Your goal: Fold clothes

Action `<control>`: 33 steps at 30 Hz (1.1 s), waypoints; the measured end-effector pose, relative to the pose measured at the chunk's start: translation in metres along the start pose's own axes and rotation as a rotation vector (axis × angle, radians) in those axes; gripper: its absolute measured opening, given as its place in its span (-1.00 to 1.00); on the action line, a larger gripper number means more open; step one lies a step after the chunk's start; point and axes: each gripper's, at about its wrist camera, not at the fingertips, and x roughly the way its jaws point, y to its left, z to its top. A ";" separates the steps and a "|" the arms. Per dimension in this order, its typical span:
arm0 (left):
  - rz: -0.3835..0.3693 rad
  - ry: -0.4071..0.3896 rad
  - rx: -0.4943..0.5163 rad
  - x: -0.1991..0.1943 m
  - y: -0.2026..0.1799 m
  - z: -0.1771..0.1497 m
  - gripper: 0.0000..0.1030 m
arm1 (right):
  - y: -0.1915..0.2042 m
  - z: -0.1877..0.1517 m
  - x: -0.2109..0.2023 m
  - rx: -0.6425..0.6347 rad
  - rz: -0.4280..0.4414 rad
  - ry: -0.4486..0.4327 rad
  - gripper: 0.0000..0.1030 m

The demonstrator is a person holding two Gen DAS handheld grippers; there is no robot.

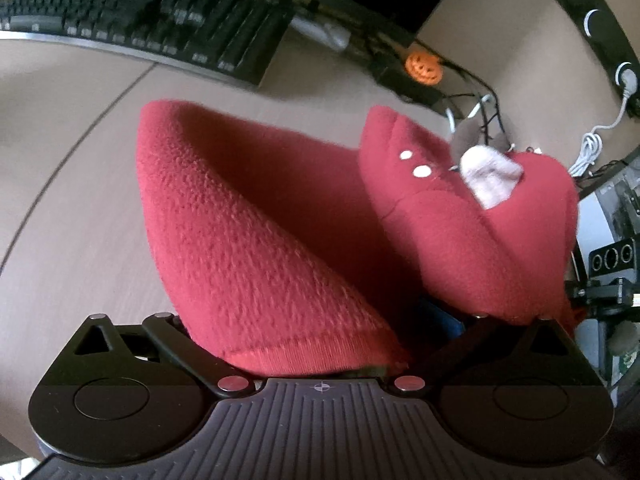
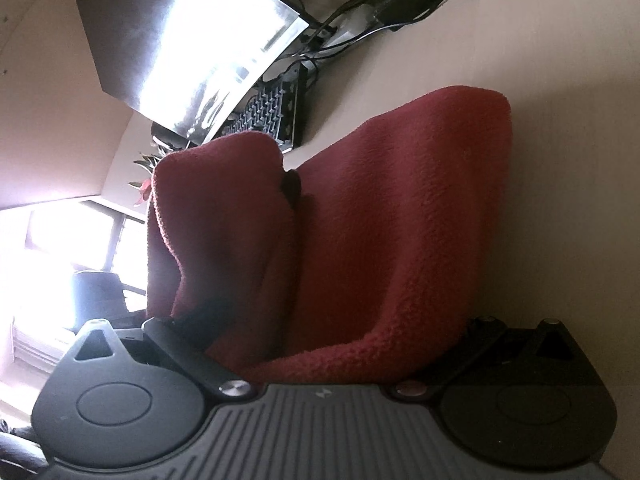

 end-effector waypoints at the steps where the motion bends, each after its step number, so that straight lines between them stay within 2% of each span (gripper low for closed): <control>1: 0.004 -0.010 0.008 -0.002 -0.004 0.001 0.99 | 0.002 -0.001 0.001 -0.009 0.002 -0.001 1.00; 4: 0.004 -0.036 0.051 -0.008 -0.013 0.005 0.99 | 0.006 -0.008 -0.003 -0.014 0.018 -0.010 1.00; 7: -0.032 -0.061 0.092 -0.015 -0.017 0.010 0.99 | 0.014 -0.014 -0.002 -0.008 0.015 -0.028 1.00; 11: -0.062 -0.070 0.154 -0.017 -0.013 0.017 0.99 | 0.026 -0.020 0.003 -0.003 -0.043 -0.058 1.00; 15: -0.088 -0.012 0.170 -0.010 0.007 0.021 0.99 | 0.043 -0.025 0.003 -0.012 -0.151 -0.092 1.00; 19: -0.042 0.025 0.232 -0.001 0.019 0.020 0.99 | 0.047 -0.030 0.000 -0.020 -0.193 -0.091 1.00; 25: -0.014 0.050 0.279 0.006 0.024 0.015 0.99 | 0.042 -0.030 0.004 -0.020 -0.189 -0.092 1.00; 33: -0.007 0.056 0.245 0.008 0.027 0.012 0.99 | 0.032 -0.026 0.008 -0.019 -0.133 -0.077 1.00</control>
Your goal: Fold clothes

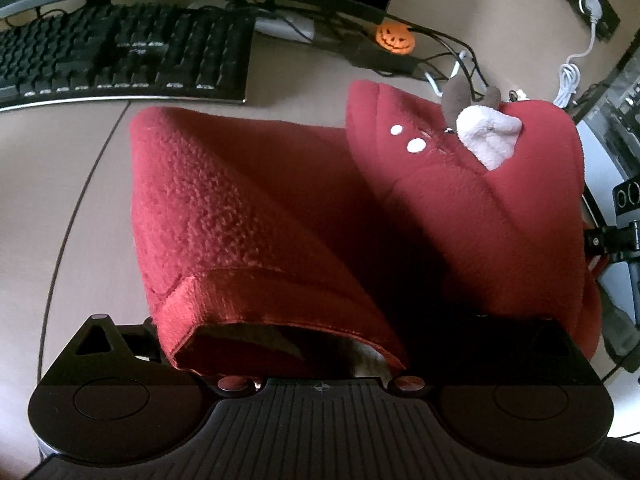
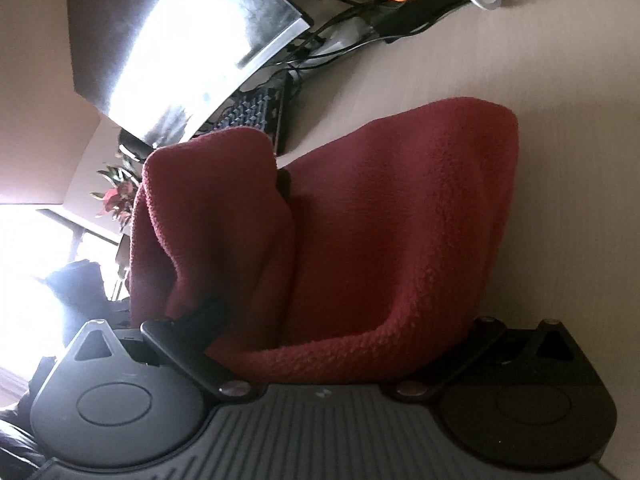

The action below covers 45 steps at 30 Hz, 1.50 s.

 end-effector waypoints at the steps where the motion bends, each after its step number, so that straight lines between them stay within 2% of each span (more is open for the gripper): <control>1: 0.002 -0.002 -0.005 0.000 0.000 -0.001 0.99 | -0.001 0.001 0.000 0.000 0.009 0.002 1.00; 7: -0.028 -0.025 -0.066 0.003 0.002 -0.006 0.99 | -0.007 0.004 0.003 0.013 0.062 -0.011 1.00; 15: -0.135 -0.122 -0.153 -0.005 0.008 -0.013 0.99 | 0.004 0.001 0.006 0.014 0.118 -0.051 1.00; 22: -0.208 -0.206 -0.126 -0.045 0.014 -0.007 0.99 | 0.046 0.001 0.009 -0.036 0.253 -0.094 1.00; 26: -0.215 -0.273 -0.125 -0.076 0.037 0.005 0.99 | 0.086 0.024 0.032 -0.093 0.301 -0.127 1.00; 29: -0.182 -0.337 -0.103 -0.100 0.065 0.023 0.99 | 0.116 0.050 0.058 -0.144 0.314 -0.168 1.00; 31: -0.134 -0.377 -0.071 -0.113 0.086 0.039 0.99 | 0.129 0.069 0.082 -0.144 0.273 -0.209 1.00; 33: -0.062 -0.404 -0.042 -0.116 0.111 0.054 0.99 | 0.134 0.084 0.111 -0.107 0.180 -0.238 1.00; 35: 0.035 -0.386 -0.044 -0.111 0.142 0.062 0.99 | 0.134 0.087 0.131 -0.044 0.048 -0.232 1.00; 37: 0.111 -0.338 -0.082 -0.107 0.174 0.061 0.99 | 0.134 0.080 0.134 -0.027 -0.045 -0.233 1.00; 41: 0.084 -0.352 -0.078 -0.132 0.199 0.034 0.99 | 0.135 0.054 0.111 -0.056 -0.196 -0.316 1.00; 45: 0.034 -0.437 0.018 -0.161 0.189 0.028 0.99 | 0.150 0.042 0.090 -0.088 -0.397 -0.470 1.00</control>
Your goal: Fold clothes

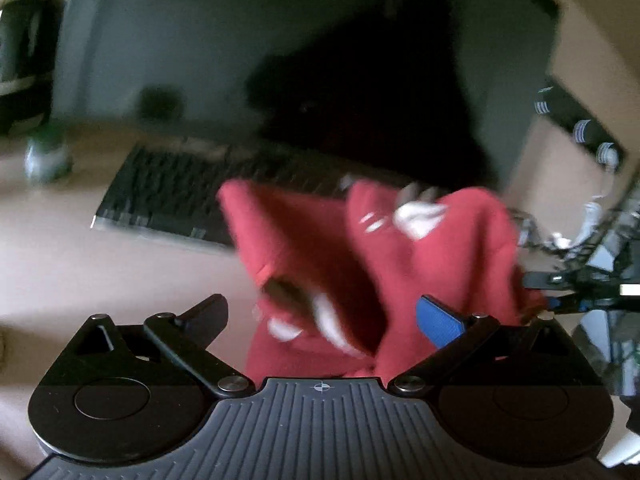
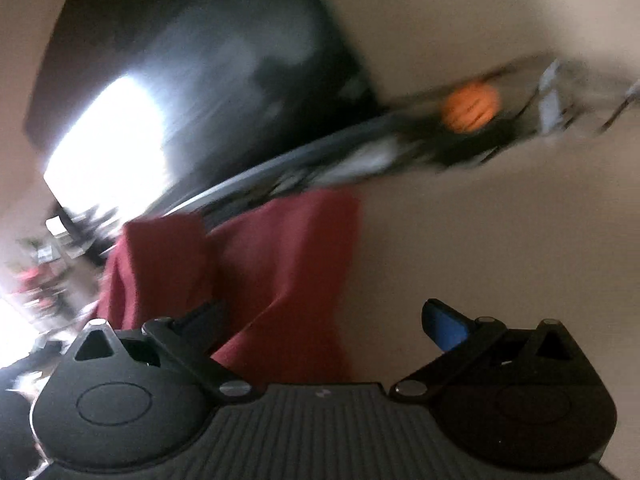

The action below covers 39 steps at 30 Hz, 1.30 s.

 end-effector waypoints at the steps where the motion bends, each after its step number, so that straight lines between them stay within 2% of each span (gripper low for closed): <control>1: -0.026 -0.023 0.030 -0.003 -0.006 0.005 0.99 | 0.005 0.001 -0.005 -0.021 -0.036 -0.034 1.00; 4: -0.119 -0.072 0.121 0.007 -0.025 0.025 0.99 | 0.029 0.003 -0.006 -0.113 -0.137 -0.089 1.00; 6: -0.146 -0.058 0.162 0.023 -0.029 0.030 0.99 | 0.042 -0.005 -0.006 -0.176 -0.215 -0.096 1.00; 8: -0.118 0.014 0.165 0.047 -0.024 0.024 0.99 | 0.046 -0.017 -0.008 -0.217 -0.263 -0.093 1.00; 10: -0.083 0.088 0.122 0.063 -0.009 0.012 0.99 | 0.044 -0.026 -0.006 -0.231 -0.302 -0.067 1.00; 13: -0.079 0.145 0.076 0.072 0.013 -0.008 0.99 | 0.038 -0.039 0.000 -0.249 -0.370 -0.011 1.00; 15: -0.095 0.144 0.067 0.072 0.018 -0.014 0.99 | 0.032 -0.048 0.011 -0.251 -0.415 0.044 1.00; 18: -0.108 0.139 0.058 0.075 0.022 -0.019 0.99 | 0.024 -0.058 0.018 -0.211 -0.416 0.070 1.00; 23: -0.121 0.121 0.009 0.077 0.029 -0.031 1.00 | 0.033 -0.064 0.023 -0.255 -0.443 0.042 1.00; 30: -0.137 0.109 -0.011 0.087 0.035 -0.029 1.00 | 0.039 -0.058 0.010 -0.213 -0.451 0.000 1.00; 33: -0.143 0.098 -0.041 0.080 0.032 -0.015 1.00 | 0.043 -0.038 -0.010 -0.165 -0.425 -0.020 1.00; 35: -0.185 0.035 -0.032 0.062 0.023 0.001 1.00 | 0.051 -0.025 -0.023 -0.158 -0.401 -0.068 1.00; 39: -0.242 -0.060 0.023 0.043 0.000 0.033 1.00 | 0.083 -0.001 -0.035 -0.172 -0.231 -0.191 1.00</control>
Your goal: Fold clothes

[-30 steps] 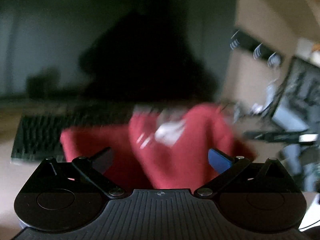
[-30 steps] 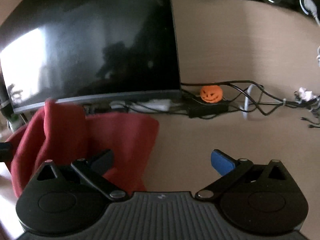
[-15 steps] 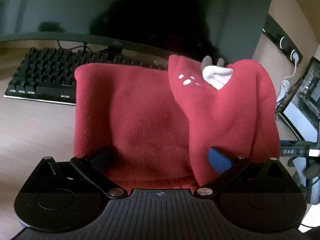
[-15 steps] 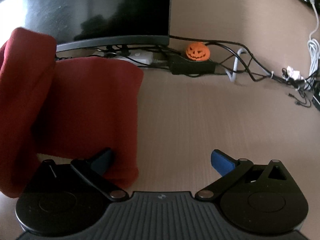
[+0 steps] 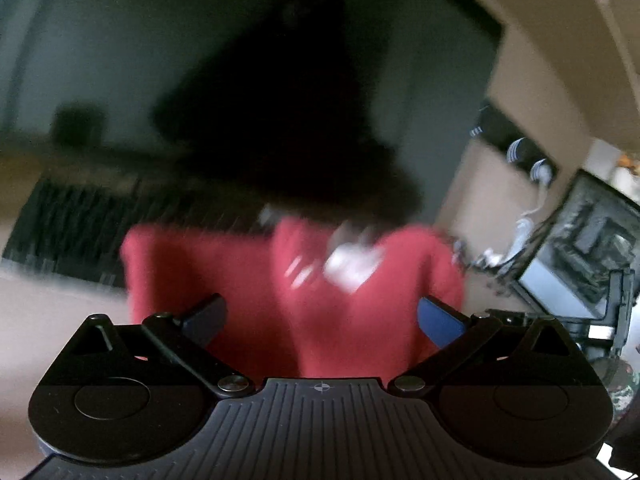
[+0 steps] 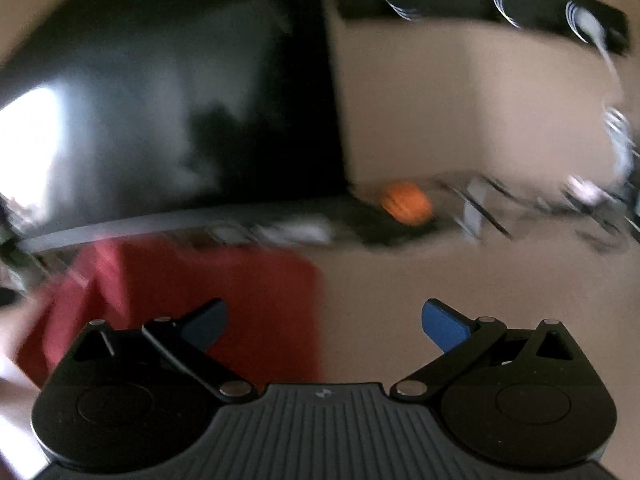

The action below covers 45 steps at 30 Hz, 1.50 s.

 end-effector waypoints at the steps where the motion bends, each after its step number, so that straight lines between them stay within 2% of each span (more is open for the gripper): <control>1: -0.004 -0.007 0.017 0.004 -0.006 0.007 1.00 | 0.008 0.007 0.003 0.005 0.046 -0.012 1.00; 3: 0.017 0.015 0.034 0.025 -0.012 0.016 1.00 | 0.025 0.017 0.022 0.018 0.124 0.013 1.00; 4: 0.054 0.037 0.041 0.040 -0.013 0.016 1.00 | 0.032 0.018 0.039 0.017 0.112 0.067 1.00; 7: 0.164 0.117 0.024 0.085 -0.009 0.012 1.00 | 0.045 0.012 0.107 -0.008 -0.024 0.310 1.00; 8: 0.184 0.146 -0.007 0.097 -0.004 0.010 1.00 | 0.049 0.010 0.129 -0.016 -0.069 0.390 1.00; 9: 0.174 0.167 -0.059 0.104 0.001 0.007 1.00 | 0.049 0.009 0.142 -0.011 -0.086 0.435 1.00; 11: 0.173 0.184 -0.115 0.112 0.007 0.003 1.00 | 0.046 0.008 0.146 0.003 -0.067 0.443 1.00; 12: 0.175 0.184 -0.124 0.113 0.007 0.003 1.00 | 0.049 0.009 0.144 -0.031 -0.066 0.437 1.00; 14: 0.175 0.171 -0.116 0.107 0.004 0.005 1.00 | 0.051 0.009 0.142 -0.087 -0.066 0.417 1.00; 18: 0.171 0.108 -0.079 0.072 -0.003 0.004 1.00 | 0.050 0.009 0.133 -0.088 -0.056 0.384 1.00; 20: 0.180 0.100 -0.067 0.060 0.000 -0.004 1.00 | 0.051 0.014 0.121 -0.090 -0.063 0.329 1.00; 22: 0.204 0.134 -0.078 0.057 0.010 -0.016 1.00 | 0.056 0.019 0.098 -0.095 -0.066 0.253 1.00; 25: 0.221 0.169 -0.112 0.056 0.024 -0.031 1.00 | 0.065 0.012 0.057 -0.082 0.035 0.156 1.00; 28: 0.214 0.163 -0.145 0.058 0.031 -0.034 1.00 | 0.074 -0.006 0.060 -0.065 0.100 0.225 1.00; 31: 0.206 0.176 -0.170 0.063 0.039 -0.034 1.00 | 0.072 -0.013 0.084 -0.023 0.059 0.319 1.00; 34: 0.181 0.182 -0.175 0.061 0.044 -0.033 1.00 | 0.068 -0.006 0.093 0.007 0.073 0.361 1.00; 45: 0.185 0.182 -0.162 0.057 0.044 -0.035 1.00 | 0.073 -0.011 0.087 -0.053 0.059 0.313 1.00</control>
